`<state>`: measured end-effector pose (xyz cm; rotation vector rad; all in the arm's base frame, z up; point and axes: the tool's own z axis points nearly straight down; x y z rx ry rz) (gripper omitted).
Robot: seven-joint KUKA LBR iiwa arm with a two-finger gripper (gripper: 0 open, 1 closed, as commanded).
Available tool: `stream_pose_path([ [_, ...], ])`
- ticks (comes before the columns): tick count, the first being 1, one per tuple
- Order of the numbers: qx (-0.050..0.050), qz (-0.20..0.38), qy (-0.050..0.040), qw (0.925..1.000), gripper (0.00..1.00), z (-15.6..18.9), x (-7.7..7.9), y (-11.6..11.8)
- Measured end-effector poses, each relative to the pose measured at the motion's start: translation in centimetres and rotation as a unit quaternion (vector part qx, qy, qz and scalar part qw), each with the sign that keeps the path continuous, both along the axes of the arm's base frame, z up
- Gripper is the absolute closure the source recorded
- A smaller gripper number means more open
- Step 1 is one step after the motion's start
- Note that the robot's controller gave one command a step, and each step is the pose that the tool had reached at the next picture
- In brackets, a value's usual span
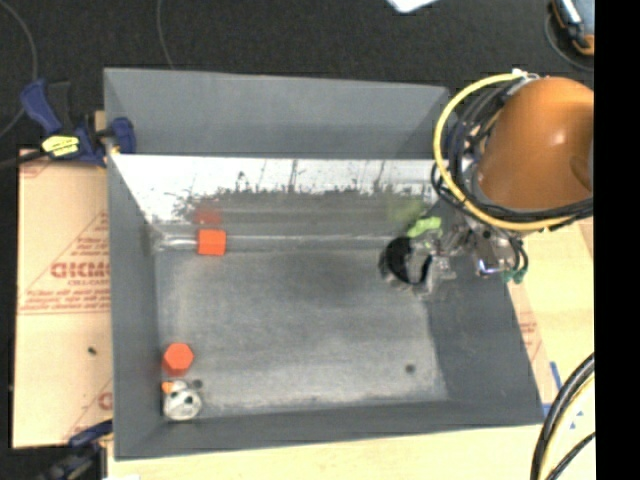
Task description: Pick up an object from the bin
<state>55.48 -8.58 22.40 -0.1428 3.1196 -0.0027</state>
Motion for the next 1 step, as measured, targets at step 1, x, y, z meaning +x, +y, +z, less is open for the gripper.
stream_pose_path([
  [1,-0.003,0.085,-0.0057,0.9963,1.0,-2.07,3.61,2.86],
])
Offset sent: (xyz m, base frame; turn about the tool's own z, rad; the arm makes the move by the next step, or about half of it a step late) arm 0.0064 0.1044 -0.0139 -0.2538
